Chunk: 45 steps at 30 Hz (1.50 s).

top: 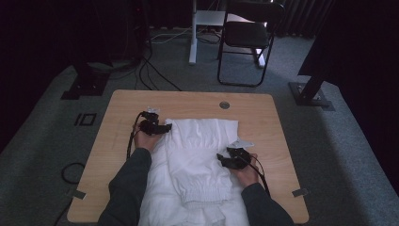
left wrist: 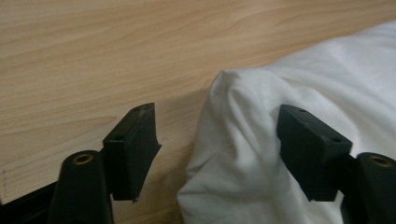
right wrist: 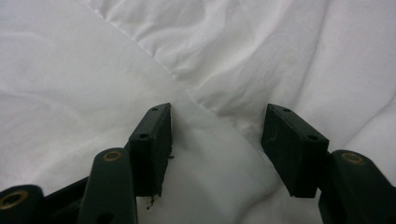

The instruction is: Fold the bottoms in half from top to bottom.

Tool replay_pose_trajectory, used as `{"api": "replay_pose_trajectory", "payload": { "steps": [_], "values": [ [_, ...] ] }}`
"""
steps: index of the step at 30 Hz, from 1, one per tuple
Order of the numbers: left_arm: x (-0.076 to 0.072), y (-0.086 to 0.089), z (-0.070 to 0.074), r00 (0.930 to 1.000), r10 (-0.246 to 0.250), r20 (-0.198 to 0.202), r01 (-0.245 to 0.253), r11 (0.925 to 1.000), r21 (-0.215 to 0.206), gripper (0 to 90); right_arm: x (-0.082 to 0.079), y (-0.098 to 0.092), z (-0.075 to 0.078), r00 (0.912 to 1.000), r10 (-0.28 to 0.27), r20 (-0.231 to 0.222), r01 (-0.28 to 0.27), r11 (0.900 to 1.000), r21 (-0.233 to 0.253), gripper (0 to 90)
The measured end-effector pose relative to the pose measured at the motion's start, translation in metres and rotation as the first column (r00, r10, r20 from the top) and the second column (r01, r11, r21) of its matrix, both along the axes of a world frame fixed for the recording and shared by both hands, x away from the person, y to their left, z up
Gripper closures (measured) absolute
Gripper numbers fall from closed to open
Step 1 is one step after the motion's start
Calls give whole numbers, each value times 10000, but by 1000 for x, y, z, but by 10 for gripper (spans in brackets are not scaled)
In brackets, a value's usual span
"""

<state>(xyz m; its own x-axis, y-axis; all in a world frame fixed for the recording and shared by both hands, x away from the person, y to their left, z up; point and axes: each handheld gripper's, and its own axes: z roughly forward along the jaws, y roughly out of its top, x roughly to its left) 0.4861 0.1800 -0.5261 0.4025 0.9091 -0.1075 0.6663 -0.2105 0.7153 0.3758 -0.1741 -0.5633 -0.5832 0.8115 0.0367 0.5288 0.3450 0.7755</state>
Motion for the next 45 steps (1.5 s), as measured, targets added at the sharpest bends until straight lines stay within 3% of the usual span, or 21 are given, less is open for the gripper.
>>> {"api": "replay_pose_trajectory", "payload": {
  "steps": [4, 12, 14, 16, 18, 24, 25, 26, 28, 32, 35, 37, 43, 45],
  "values": [
    [5, 1, -7, 9997, 138, -185, -139, 9999, -25, 281, 0, 0, 0, 10000, 1, 12, -1, 10000, -10, 420],
    [10, 3, -18, 9983, -328, -480, 290, 9965, -786, 318, 0, 0, 0, 10000, -1, 10, 1, 10000, -7, 419],
    [8, 1, -16, 9965, -752, -378, 718, 9939, -840, 496, 0, 0, 0, 10000, 0, 8, 0, 10000, -7, 419],
    [4, -2, -10, 9958, -912, -123, 904, 9944, -549, 679, 0, 0, 0, 10000, 0, 2, 0, 10000, -5, 420],
    [1, 2, -2, 9960, -895, 6, 893, 9942, -597, 778, 0, 0, 0, 10000, -5, 1, 5, 10000, -1, 422],
    [-7, 27, 9, 10000, -48, 8, 48, 9973, -732, 811, 0, -1, 0, 10000, -7, -8, 7, 10000, 14, 429],
    [-10, 44, 15, 9940, 1097, 27, -1095, 9933, -371, 811, 0, -1, 0, 10000, -8, -9, 8, 10000, 15, 431],
    [-10, 50, 17, 9942, 1074, -32, -1074, 9920, -668, 822, 0, -1, 0, 10000, -15, -1, 15, 10000, 8, 432],
    [-12, 53, 20, 9944, 1044, 130, -1034, 9928, -612, 746, 0, 0, 0, 10000, -15, -1, 15, 10000, -1, 432],
    [-10, 42, 25, 9971, 658, 387, -603, 9897, -1296, 502, 0, 0, 0, 10000, -20, 7, 20, 10000, -13, 432],
    [-3, 28, 21, 9994, 258, 238, -216, 9866, -1616, 354, 0, 0, 0, 10000, -24, 10, 24, 10000, -8, 432],
    [0, 19, 14, 9996, 201, 200, -165, 9858, -1673, 329, 0, 0, 0, 10000, -24, 9, 24, 10000, -2, 432],
    [8, 11, -15, 9945, 151, -1032, -263, 9938, -1083, 308, 0, 0, 0, 10000, -19, 6, 19, 10000, 4, 432],
    [8, 11, -15, 9949, 51, -1010, -158, 9943, -1054, 334, 1, -1, 0, 10000, -8, -23, 9, 10000, 27, 431]
  ]
}}
